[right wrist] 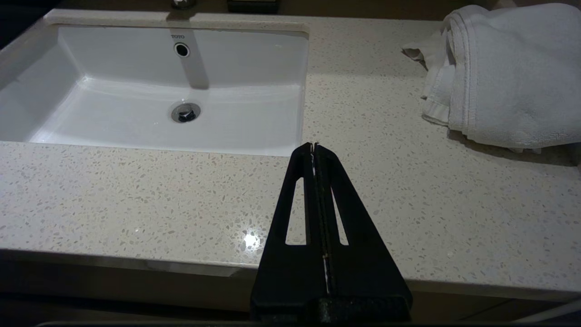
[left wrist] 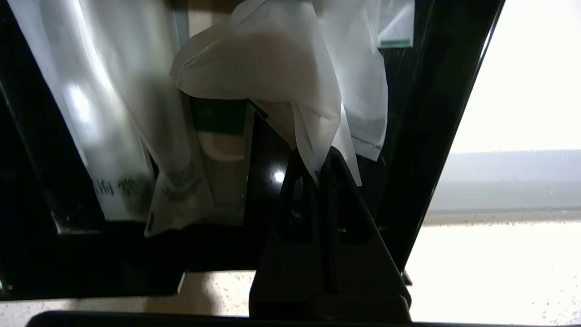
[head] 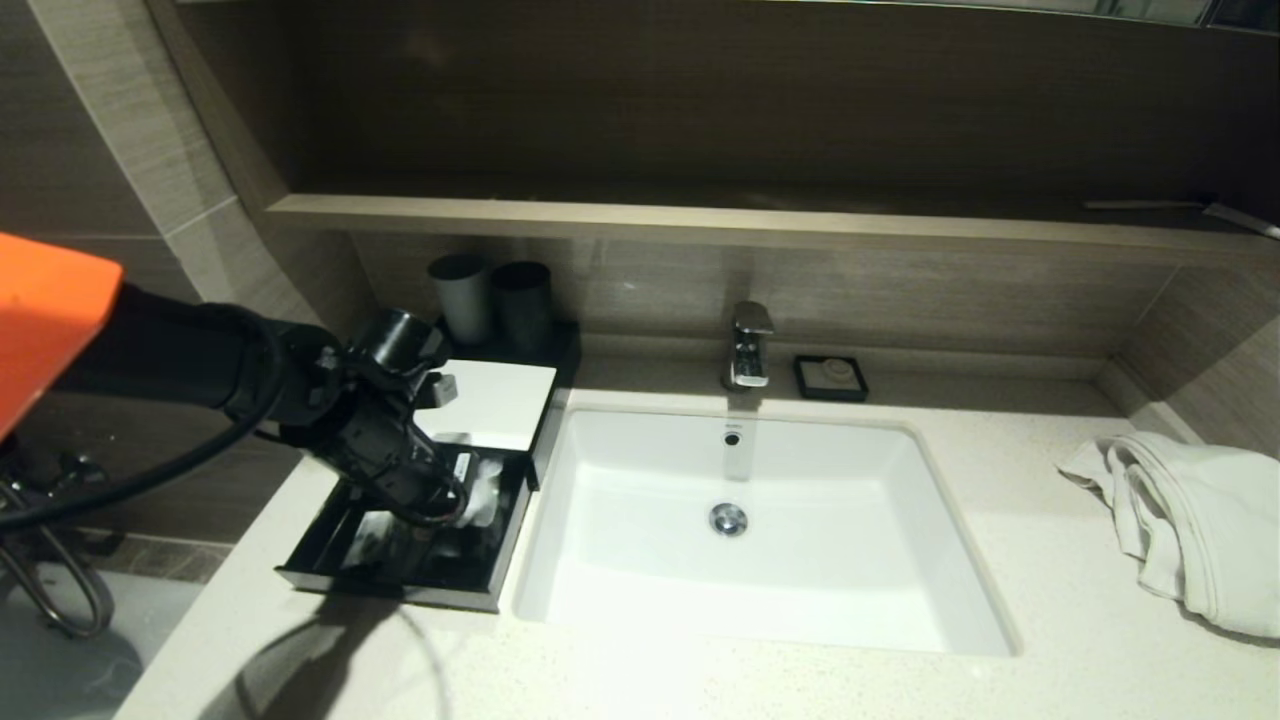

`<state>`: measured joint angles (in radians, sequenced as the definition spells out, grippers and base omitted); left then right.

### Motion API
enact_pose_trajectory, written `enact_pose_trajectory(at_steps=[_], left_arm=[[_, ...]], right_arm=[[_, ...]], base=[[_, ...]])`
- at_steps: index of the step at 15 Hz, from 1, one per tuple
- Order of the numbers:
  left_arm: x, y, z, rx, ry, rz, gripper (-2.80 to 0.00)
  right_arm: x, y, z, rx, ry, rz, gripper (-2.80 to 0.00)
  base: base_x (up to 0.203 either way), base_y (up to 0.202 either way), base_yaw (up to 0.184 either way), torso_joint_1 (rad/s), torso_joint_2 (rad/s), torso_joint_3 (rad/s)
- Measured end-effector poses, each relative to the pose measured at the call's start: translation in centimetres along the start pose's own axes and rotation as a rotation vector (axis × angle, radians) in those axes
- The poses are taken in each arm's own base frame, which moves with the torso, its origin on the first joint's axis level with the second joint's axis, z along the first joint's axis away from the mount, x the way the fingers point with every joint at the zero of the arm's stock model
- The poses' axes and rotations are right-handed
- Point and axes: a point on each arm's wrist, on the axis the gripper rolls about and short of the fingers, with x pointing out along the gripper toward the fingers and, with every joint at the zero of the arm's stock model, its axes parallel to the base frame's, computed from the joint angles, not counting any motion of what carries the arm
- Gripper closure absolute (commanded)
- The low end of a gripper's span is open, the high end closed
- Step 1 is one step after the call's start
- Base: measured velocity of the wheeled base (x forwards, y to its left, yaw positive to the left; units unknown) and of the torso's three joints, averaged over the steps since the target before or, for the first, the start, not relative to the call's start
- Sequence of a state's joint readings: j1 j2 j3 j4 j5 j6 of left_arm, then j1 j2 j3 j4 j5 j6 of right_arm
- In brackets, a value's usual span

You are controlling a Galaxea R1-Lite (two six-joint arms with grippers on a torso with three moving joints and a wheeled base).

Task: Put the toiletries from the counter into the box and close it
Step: Place the bathroom toiletry into the drawer

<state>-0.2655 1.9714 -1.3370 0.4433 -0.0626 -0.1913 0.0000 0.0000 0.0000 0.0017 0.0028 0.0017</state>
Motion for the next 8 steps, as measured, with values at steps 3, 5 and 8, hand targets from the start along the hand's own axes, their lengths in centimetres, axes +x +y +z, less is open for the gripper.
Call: enact_pose_trajectory(at_steps=[3, 5, 8], left_arm=[[0.5, 0.3, 0.9, -0.008, -0.006, 0.005, 0.00], [0.7, 0.5, 1.3, -0.014, -0.002, 0.010, 0.00], [1.0, 0.9, 2.0, -0.024, -0.010, 0.015, 0.00]], right_arm=[[0.0, 0.0, 0.0, 0.000, 0.000, 0.000, 0.00], [0.0, 0.0, 0.0, 0.000, 0.000, 0.000, 0.00], [0.0, 0.0, 0.0, 0.000, 0.000, 0.000, 0.00]], base=[[0.000, 0.000, 0.000, 0.000, 0.00, 0.000], [0.000, 0.000, 0.000, 0.000, 0.00, 0.000], [0.000, 0.000, 0.000, 0.000, 0.00, 0.000]])
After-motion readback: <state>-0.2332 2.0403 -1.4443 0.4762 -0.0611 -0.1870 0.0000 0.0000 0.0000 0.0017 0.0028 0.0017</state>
